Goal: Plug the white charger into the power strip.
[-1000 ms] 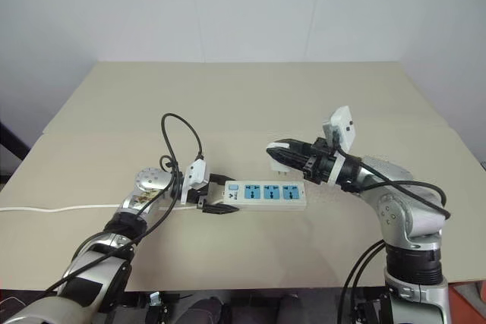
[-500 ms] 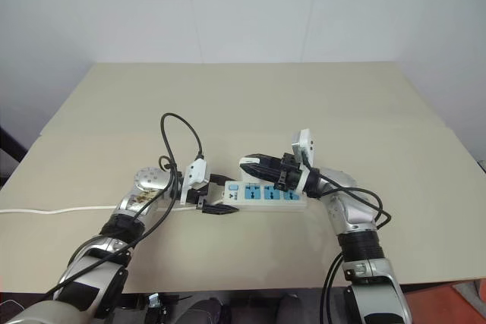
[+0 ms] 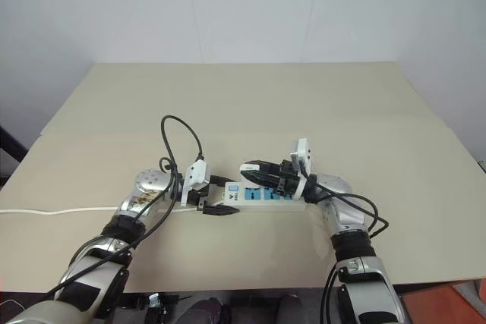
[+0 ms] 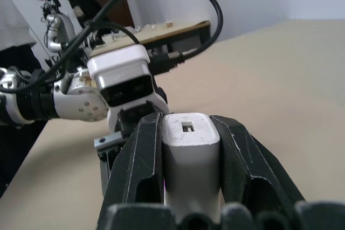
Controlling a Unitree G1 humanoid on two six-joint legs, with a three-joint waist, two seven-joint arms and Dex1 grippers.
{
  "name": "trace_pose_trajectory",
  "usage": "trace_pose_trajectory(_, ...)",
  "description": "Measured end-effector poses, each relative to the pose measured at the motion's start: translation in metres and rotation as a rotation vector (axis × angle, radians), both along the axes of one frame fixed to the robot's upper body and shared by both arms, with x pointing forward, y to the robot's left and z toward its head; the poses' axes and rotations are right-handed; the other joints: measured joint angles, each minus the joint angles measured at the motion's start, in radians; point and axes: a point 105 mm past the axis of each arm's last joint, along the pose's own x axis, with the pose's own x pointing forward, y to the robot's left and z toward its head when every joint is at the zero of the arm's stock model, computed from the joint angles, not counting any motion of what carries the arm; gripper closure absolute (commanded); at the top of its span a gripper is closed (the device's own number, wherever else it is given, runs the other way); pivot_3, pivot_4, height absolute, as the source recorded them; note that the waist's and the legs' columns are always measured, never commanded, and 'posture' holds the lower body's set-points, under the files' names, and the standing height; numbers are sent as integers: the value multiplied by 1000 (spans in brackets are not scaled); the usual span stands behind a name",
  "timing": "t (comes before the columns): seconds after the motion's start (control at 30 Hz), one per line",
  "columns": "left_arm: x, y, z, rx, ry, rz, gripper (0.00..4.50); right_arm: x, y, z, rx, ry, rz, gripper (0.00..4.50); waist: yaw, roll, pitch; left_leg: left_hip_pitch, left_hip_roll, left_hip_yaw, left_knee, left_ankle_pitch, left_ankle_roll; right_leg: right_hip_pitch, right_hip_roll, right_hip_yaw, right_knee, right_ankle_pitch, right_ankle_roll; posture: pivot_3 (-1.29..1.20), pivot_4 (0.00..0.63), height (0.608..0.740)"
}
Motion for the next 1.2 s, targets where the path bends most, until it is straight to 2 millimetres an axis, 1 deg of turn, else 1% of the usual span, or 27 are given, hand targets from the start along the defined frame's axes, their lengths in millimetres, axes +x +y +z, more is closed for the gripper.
trace_pose_trajectory(0.47, 1, 1, 0, -1, 2, 8, 1224, 5, 2, -5, -29, -41, 19, 3384, -2, 0, 0, 0, 0, 0, 0, 0, 0, 0, 0, 0, 0, 0, 0, 0, 150, 740)
trace_pose_trajectory(0.73, 0, -2, 0, -2, 4, 1, 1224, 5, -5, -10, -50, -39, 67, 3384, 2, 0, 0, 0, 0, 0, 0, 0, 0, 0, 0, 0, 0, 0, 0, 0, 150, 740)
trace_pose_trajectory(0.97, -2, -6, 0, 0, 2, -14, 1224, 5, -12, -9, -76, -53, 107, 3384, 3, 0, 0, 0, 0, 0, 0, 0, 0, 0, 0, 0, 0, 0, 0, 0, 150, 740)
trace_pose_trajectory(1.2, -2, -6, 0, 2, 6, -14, 1224, 5, -14, -10, -80, -73, 113, 3384, 3, 0, 0, 0, 0, 0, 0, 0, 0, 0, 0, 0, -1, 0, 0, 0, 150, 740)
